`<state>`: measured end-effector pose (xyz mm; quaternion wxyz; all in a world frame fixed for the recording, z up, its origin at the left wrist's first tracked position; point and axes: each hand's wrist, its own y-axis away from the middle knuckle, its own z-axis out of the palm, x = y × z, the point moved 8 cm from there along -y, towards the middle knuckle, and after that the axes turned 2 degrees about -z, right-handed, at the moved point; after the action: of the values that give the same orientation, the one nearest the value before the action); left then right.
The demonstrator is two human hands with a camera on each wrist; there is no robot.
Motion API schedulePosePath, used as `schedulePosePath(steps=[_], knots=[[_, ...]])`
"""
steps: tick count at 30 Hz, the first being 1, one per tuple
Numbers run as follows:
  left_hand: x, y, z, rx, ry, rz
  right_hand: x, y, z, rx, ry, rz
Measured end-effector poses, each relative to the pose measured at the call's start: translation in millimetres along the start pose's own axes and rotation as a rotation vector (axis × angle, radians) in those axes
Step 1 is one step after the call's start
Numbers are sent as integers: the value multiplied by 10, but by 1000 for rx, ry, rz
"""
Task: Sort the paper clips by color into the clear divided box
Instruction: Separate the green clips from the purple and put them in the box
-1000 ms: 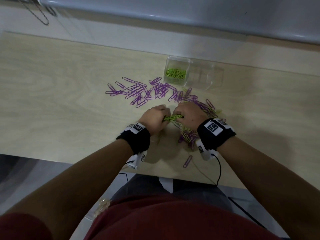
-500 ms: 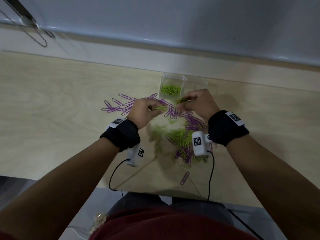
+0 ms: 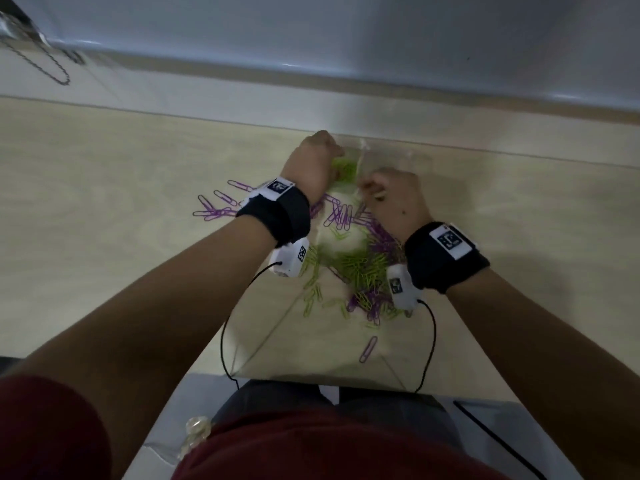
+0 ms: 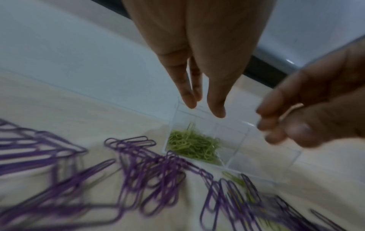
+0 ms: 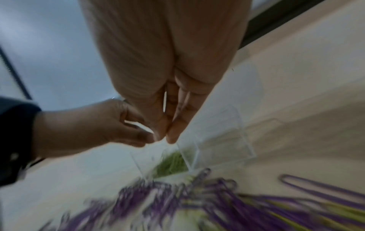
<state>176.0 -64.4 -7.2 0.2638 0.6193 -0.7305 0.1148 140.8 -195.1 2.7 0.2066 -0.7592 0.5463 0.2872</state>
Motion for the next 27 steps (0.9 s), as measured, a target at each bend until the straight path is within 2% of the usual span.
schedulePosePath(steps=[3, 5, 7, 10, 12, 14, 17, 20, 24, 27], knots=[[34, 438, 4, 14, 21, 171, 80, 386, 327, -331, 96, -32], [-50, 801, 210, -157, -25, 236, 118, 599, 534, -538, 197, -49], [-235, 1143, 506, -347, -191, 218, 85, 711, 644, -614, 257, -96], [-374, 1440, 798, -425, -401, 195, 60, 704, 708, -618, 323, -104], [-354, 1477, 906, -411, -440, 163, 79, 669, 738, -627, 336, -73], [-306, 1452, 916, -337, -341, 102, 78, 647, 779, -648, 322, -59], [-284, 1421, 851, -246, -53, 7, 78, 633, 831, -679, 310, -31], [-327, 1400, 812, -183, 75, -36, 103, 606, 844, -688, 280, 30], [-253, 1320, 790, -197, 47, -54, 132, 560, 787, -648, 157, 101], [-178, 1260, 796, -251, -64, -25, 185, 529, 671, -568, -50, 200]])
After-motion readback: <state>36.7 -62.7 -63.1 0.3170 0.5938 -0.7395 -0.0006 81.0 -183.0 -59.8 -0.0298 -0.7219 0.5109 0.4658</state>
